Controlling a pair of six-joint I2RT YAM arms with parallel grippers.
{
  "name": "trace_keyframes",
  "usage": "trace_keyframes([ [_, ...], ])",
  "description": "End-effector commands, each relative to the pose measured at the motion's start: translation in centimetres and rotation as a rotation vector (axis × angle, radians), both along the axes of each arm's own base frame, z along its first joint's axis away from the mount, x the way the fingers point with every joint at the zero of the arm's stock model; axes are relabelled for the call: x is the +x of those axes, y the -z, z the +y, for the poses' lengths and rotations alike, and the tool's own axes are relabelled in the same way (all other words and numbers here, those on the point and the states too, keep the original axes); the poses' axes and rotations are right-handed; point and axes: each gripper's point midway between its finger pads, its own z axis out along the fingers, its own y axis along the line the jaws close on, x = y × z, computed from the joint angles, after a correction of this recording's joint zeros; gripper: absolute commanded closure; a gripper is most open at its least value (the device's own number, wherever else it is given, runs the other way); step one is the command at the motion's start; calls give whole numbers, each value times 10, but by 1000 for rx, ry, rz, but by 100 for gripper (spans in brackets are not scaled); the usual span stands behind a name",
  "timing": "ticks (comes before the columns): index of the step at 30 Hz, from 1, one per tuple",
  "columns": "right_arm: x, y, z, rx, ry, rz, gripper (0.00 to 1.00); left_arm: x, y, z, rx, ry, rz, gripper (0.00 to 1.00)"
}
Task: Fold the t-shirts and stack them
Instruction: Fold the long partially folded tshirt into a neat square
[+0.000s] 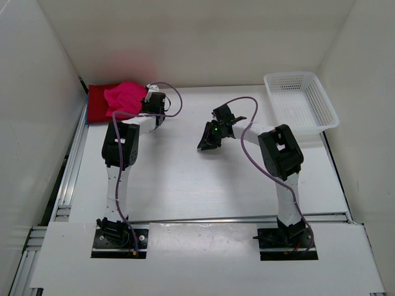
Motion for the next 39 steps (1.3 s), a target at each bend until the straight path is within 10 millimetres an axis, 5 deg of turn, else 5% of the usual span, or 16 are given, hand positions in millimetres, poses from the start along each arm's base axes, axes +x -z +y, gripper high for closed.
trace_keyframes([
  [1,8,-24,0,26,-1,-56,70,-1,-30,-16,-37,49,-44,90],
  [9,3,-37,-3,25,-8,-64,70,-39,-53,-63,-44,170,3,90],
  [13,-5,-42,-12,-1,-9,-73,70,-97,-32,-110,-21,339,280,90],
  [21,-31,-55,-69,-55,84,-57,70,-188,-38,-173,-42,577,767,90],
  [24,-51,-56,-86,-82,81,-48,70,-235,-37,-201,-37,678,906,90],
  [27,-66,-58,-111,-97,125,-42,70,-295,-44,-243,-74,843,1008,57],
  [28,-70,-64,-114,-98,123,-69,69,-316,-43,-257,-118,901,1062,35],
  [29,-69,-64,-124,-100,149,-66,67,-336,-44,-262,-122,929,1118,27],
  [30,-75,-58,-130,-106,157,-52,67,-356,-47,-276,-137,985,1148,2],
  [32,-79,-58,-136,-99,160,-42,66,-378,-65,-296,-265,1069,1195,0],
  [35,-86,-61,-135,-62,148,-32,60,-365,-100,-301,-327,1104,1103,0],
  [38,-92,-66,-111,28,110,-35,55,-307,-149,-271,-405,1038,873,0],
  [39,-96,-67,-96,45,74,-33,53,-276,-172,-238,-451,961,764,0],
])
